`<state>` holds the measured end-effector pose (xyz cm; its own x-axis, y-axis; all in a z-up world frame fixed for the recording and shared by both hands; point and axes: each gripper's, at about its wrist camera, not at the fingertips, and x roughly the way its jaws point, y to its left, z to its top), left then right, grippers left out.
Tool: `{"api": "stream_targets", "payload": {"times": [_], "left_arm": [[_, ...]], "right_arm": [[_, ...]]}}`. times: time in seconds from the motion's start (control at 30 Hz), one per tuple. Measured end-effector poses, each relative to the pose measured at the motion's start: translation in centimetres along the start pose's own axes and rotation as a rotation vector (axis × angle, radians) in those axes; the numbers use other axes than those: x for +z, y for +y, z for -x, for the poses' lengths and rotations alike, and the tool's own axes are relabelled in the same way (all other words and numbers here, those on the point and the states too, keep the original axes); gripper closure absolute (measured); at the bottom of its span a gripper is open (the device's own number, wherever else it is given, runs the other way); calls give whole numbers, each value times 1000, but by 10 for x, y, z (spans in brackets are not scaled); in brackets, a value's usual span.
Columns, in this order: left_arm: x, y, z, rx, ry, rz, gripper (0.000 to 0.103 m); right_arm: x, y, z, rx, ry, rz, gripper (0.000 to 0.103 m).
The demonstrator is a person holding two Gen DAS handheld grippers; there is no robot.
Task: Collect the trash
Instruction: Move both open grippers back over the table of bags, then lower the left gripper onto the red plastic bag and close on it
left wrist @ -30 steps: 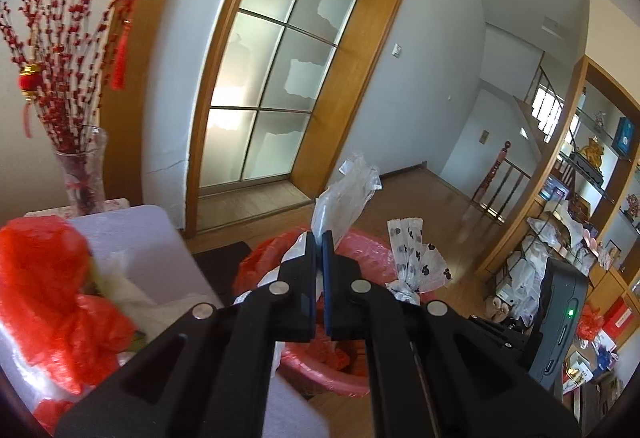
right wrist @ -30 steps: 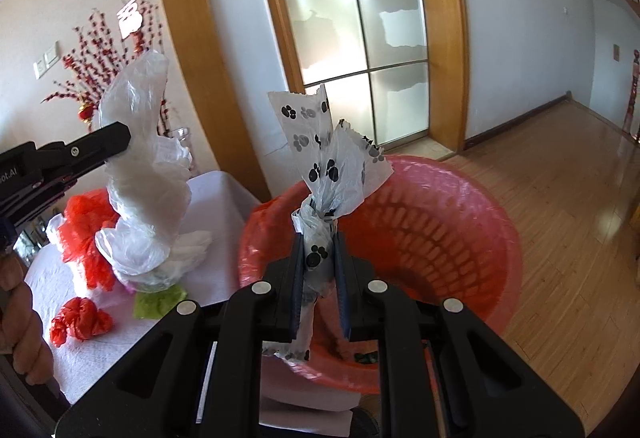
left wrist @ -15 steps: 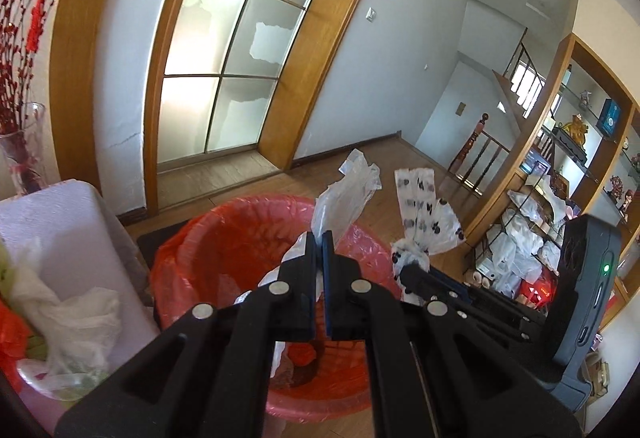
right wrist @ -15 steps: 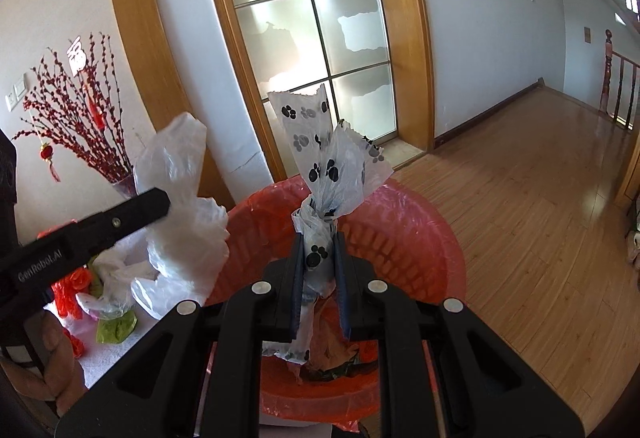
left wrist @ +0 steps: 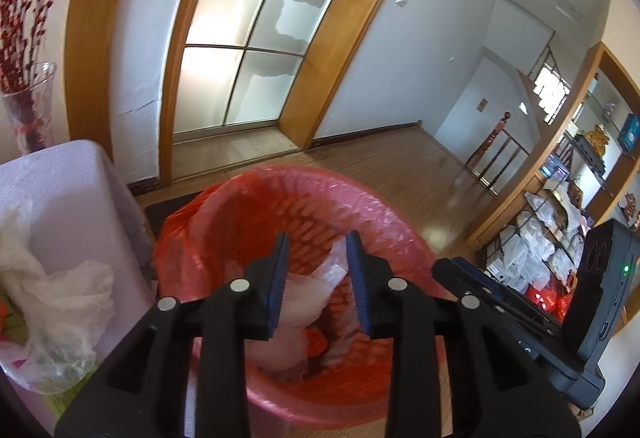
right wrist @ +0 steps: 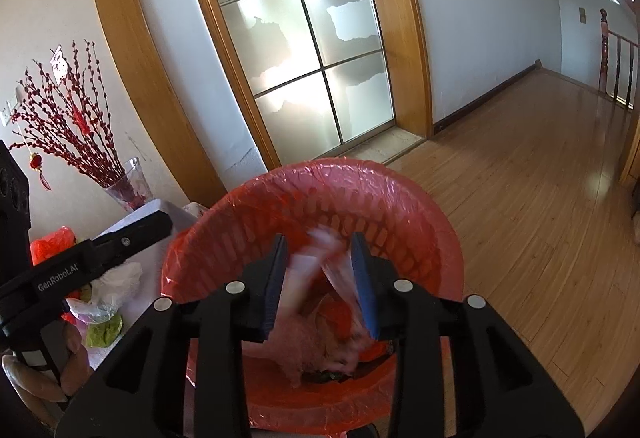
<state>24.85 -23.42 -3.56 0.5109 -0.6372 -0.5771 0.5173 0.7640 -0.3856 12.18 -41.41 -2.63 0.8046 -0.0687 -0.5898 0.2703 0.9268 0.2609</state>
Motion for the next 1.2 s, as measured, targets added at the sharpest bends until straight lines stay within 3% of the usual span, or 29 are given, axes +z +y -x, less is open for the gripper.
{"api": "stream_targets", "payload": {"times": [0.23,0.3,0.5,0.77,0.97,1.2], "left_arm": [[-15,13,38,152,-28,-45,56],[-23,15,57,216,-45,-82,49],[-50,32,120,383,-113,-139,35],[-87,78,203,578,-184,-116,27],[-111,117,241,635,-193,-79,26],[-122,137,235,616,-135,-42,26]], "right_arm": [[-14,10,8,-60,-11,34,67],[-17,16,12,-69,-22,45,48],[-27,54,33,-73,-94,131,27],[-53,117,41,43,-78,218,25],[-73,149,34,117,-16,242,25],[-91,171,34,146,26,282,25]]}}
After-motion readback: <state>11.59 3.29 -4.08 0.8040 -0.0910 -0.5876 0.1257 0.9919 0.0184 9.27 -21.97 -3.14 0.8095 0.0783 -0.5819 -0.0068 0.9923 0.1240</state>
